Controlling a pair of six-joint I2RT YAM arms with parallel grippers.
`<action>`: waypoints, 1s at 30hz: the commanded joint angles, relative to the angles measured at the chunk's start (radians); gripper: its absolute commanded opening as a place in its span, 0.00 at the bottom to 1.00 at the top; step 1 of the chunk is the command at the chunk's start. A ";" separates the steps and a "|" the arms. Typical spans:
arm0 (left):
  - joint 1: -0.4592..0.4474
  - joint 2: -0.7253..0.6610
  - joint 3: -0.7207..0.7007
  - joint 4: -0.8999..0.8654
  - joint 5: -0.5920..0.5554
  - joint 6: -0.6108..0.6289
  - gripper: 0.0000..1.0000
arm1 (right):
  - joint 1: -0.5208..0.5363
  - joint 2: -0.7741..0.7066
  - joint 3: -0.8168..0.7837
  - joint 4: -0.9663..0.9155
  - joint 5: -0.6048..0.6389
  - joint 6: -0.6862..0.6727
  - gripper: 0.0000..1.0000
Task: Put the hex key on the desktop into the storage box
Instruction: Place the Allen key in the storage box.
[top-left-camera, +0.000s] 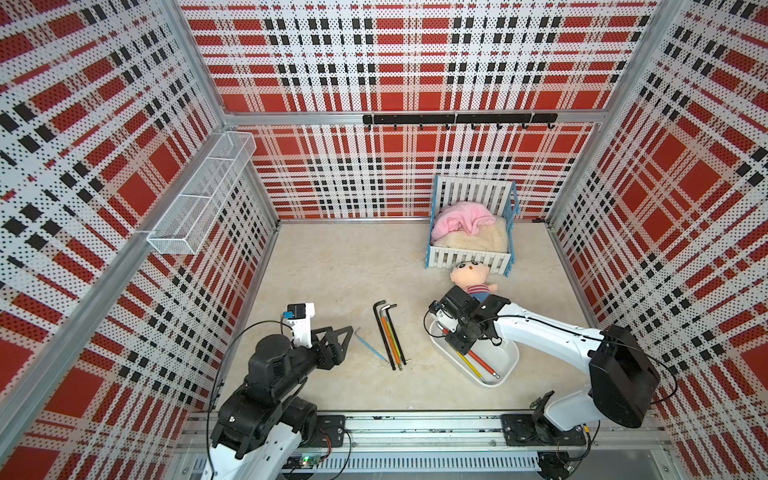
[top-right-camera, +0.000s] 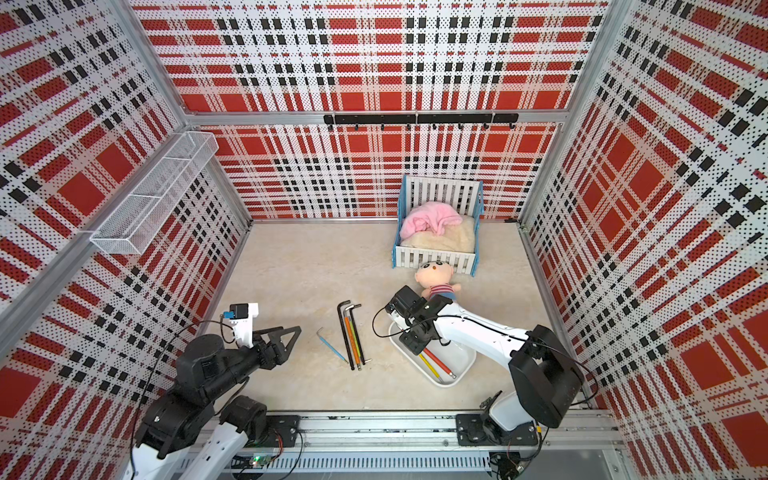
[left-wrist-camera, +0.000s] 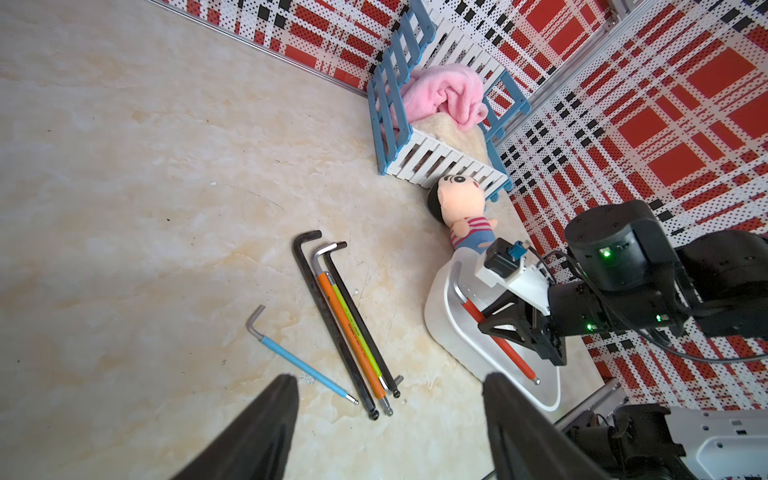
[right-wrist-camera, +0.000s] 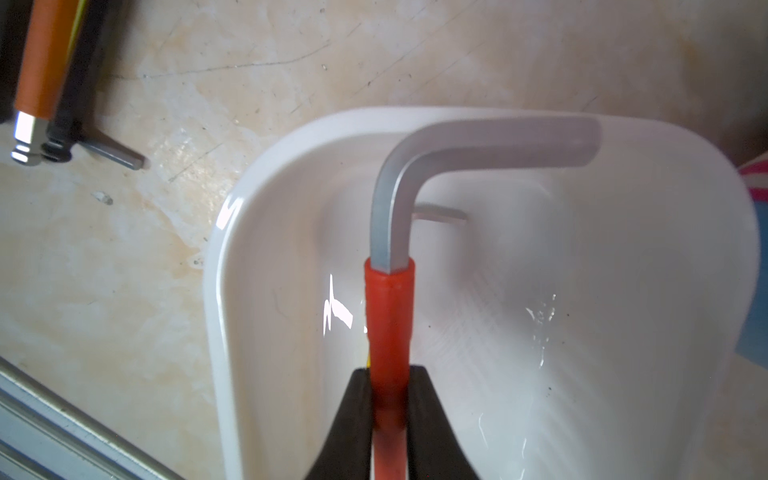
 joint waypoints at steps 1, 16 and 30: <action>0.011 -0.007 -0.003 -0.001 0.015 0.021 0.76 | 0.007 0.013 -0.005 0.014 0.003 0.008 0.00; 0.015 -0.006 -0.001 -0.001 0.018 0.025 0.76 | 0.007 0.143 0.042 -0.005 0.002 0.041 0.00; 0.019 -0.009 -0.003 -0.002 0.019 0.026 0.76 | 0.007 0.185 0.085 -0.041 -0.030 0.081 0.35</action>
